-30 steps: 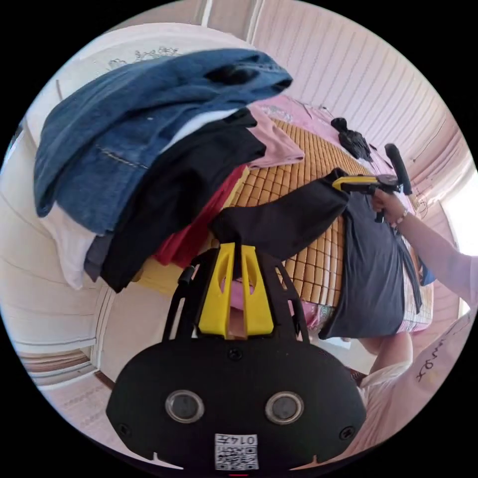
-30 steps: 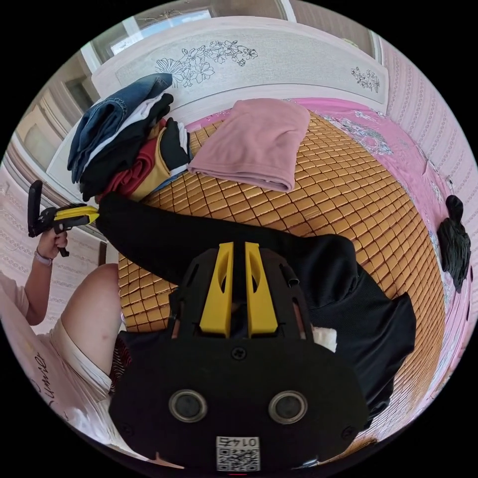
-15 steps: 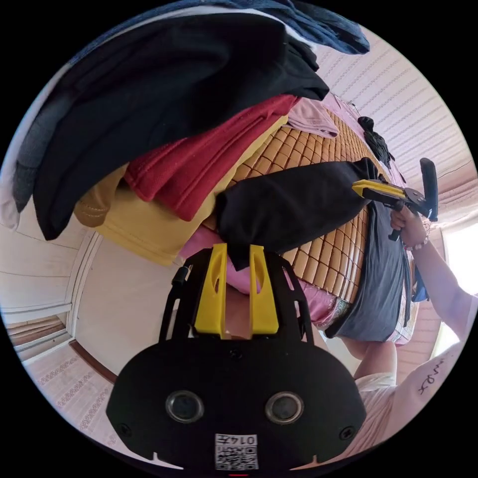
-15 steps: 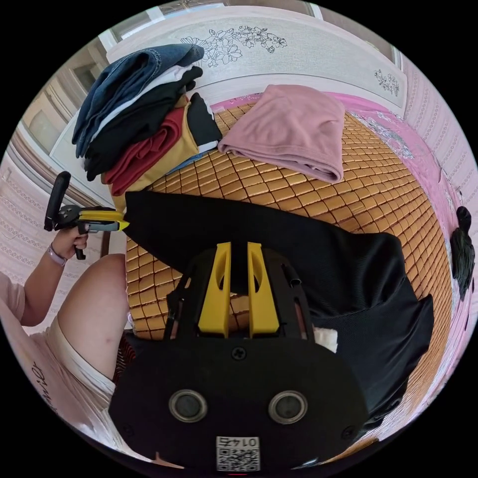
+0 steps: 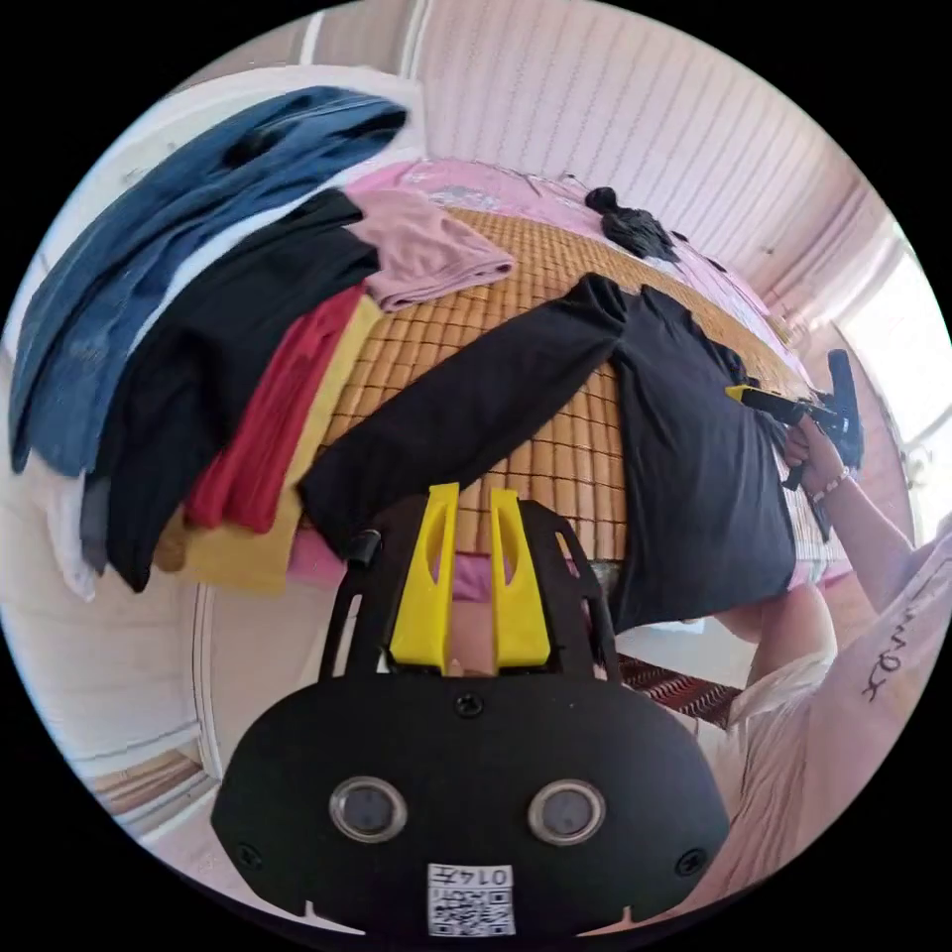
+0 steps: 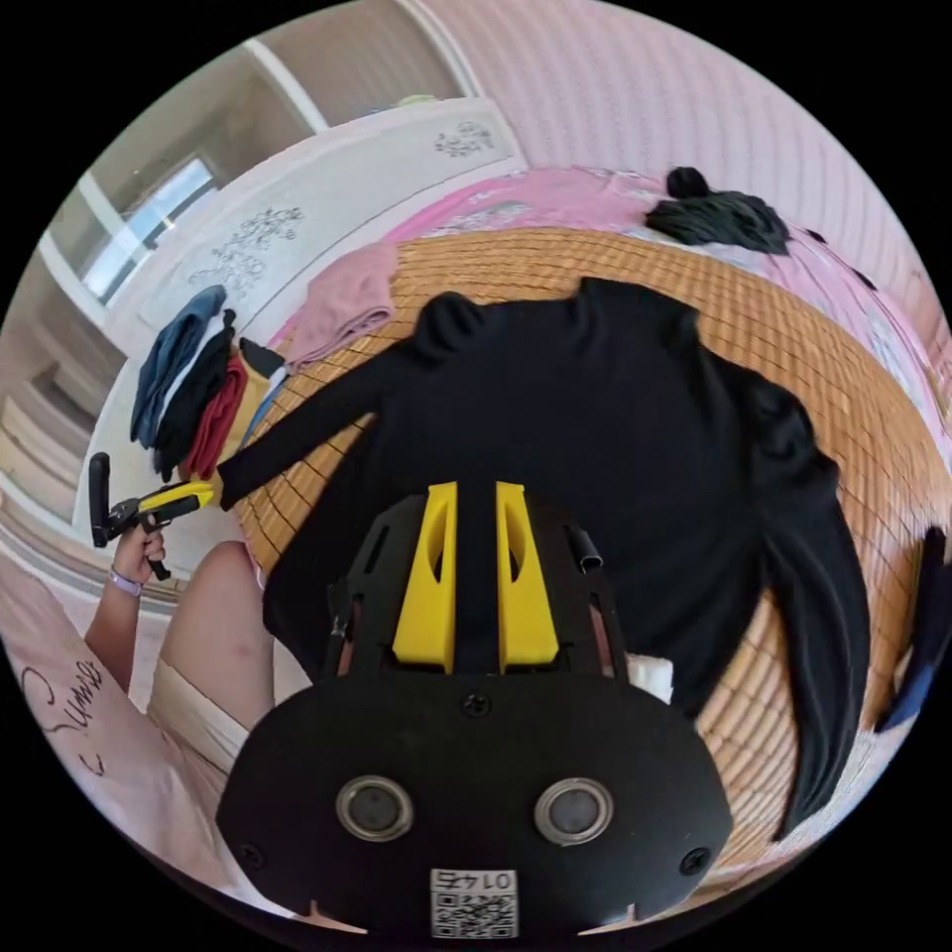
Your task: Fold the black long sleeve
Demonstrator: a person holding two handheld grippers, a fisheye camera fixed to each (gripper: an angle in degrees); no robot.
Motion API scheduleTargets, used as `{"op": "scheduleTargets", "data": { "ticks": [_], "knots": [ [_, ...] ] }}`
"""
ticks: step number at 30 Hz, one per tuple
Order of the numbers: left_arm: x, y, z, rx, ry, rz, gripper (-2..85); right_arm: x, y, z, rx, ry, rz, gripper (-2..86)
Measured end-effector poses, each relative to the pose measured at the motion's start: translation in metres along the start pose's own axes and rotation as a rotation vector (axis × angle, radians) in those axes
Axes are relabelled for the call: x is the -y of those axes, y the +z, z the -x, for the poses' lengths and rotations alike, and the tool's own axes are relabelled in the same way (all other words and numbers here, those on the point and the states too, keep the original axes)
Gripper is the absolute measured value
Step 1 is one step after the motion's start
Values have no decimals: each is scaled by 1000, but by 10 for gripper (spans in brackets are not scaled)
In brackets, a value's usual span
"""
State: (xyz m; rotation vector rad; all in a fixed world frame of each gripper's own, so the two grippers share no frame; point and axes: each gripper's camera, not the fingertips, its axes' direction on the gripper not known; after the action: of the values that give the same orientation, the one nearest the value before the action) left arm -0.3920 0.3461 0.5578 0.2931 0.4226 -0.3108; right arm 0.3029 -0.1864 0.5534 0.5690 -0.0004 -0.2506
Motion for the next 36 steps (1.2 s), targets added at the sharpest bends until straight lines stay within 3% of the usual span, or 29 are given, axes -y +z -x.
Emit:
{"op": "scheduleTargets", "data": {
  "ticks": [5,13,17,24,27,31,36],
  "knots": [
    [35,61,-98,-142,224,97,70,-120,-89,-58,-310,266,134,71],
    [57,125,-163,-130,343,205,56,-175,-120,-60,-265,337,189,63],
    [71,125,-159,-200,309,215,56,-145,-155,-57,-273,248,55,64],
    [173,130,-180,-68,459,44,63,-7,-146,-75,-295,16,-84,80],
    [226,150,-188,-69,459,-3,63,50,-124,-98,-263,75,-49,85],
    [268,189,-193,-37,438,-9,66,79,-96,-119,-382,133,73,54],
    [291,250,-187,25,385,97,67,79,-101,-120,-405,59,120,-1]
  ]
}}
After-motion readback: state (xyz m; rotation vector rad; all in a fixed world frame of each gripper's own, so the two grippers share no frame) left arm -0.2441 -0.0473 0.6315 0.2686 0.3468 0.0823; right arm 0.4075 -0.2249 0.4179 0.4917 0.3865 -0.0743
